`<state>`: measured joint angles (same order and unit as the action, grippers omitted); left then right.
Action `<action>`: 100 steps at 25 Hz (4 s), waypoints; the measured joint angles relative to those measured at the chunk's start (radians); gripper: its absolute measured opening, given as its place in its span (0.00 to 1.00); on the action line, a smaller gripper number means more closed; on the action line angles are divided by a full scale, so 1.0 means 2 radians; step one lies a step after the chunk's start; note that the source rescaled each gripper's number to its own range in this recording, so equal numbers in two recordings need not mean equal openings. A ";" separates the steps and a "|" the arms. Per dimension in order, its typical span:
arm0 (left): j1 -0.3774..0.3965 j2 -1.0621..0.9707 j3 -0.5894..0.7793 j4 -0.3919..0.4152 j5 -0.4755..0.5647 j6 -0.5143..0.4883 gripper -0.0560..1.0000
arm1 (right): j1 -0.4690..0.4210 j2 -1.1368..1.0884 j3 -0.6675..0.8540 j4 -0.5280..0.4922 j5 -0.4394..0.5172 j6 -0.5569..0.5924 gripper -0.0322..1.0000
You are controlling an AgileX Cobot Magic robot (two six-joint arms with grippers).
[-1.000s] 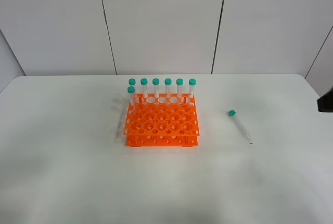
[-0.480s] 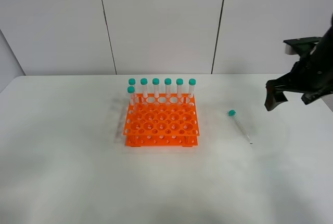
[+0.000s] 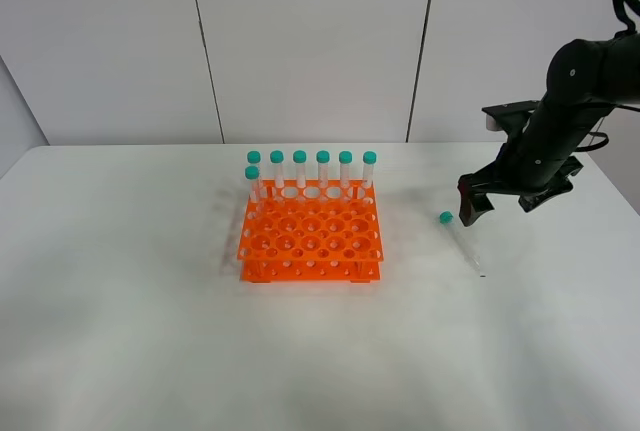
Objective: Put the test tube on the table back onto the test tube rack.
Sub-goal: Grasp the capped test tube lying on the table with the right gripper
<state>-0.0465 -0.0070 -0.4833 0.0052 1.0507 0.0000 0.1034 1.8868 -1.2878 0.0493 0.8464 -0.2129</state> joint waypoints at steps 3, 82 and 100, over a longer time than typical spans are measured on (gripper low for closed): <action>0.000 0.000 0.000 0.000 0.000 0.000 1.00 | 0.000 0.019 0.000 0.015 -0.013 -0.002 1.00; 0.000 0.000 0.000 0.000 0.000 0.000 1.00 | 0.000 0.125 -0.030 0.023 -0.024 0.011 0.87; 0.000 0.000 0.000 0.000 0.000 0.000 1.00 | 0.000 0.122 -0.030 0.014 -0.020 0.008 0.05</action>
<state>-0.0465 -0.0070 -0.4833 0.0052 1.0507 0.0000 0.1034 2.1308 -1.3476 0.0769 0.8054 -0.1973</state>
